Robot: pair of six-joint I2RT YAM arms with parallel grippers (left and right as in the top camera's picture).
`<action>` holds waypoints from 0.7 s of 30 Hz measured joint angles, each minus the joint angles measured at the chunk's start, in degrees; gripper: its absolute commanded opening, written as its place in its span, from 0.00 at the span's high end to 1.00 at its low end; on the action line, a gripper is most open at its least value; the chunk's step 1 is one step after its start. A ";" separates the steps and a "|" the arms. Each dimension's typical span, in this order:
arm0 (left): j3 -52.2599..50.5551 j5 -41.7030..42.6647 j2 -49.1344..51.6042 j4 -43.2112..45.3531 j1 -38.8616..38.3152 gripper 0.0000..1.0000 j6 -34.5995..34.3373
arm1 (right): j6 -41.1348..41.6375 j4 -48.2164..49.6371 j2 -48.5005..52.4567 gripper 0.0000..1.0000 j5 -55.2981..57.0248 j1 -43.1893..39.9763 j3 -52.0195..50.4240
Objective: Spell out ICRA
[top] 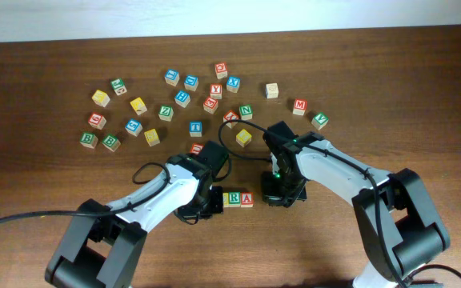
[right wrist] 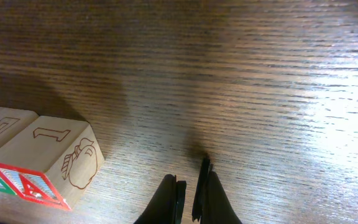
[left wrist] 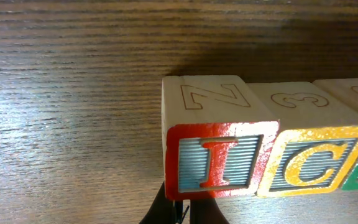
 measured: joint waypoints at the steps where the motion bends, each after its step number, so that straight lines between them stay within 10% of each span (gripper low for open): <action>1: 0.00 0.04 0.00 -0.26 0.00 1.00 0.02 | 0.00 0.00 0.00 0.96 0.00 0.00 0.00; 13: 1.95 1.27 -7.17 -5.99 0.00 1.00 0.33 | 0.02 0.04 0.00 0.96 0.00 0.00 0.00; 21: 4.98 -11.10 -11.47 7.45 0.00 1.00 0.28 | 0.00 0.00 0.00 0.96 0.00 0.00 0.00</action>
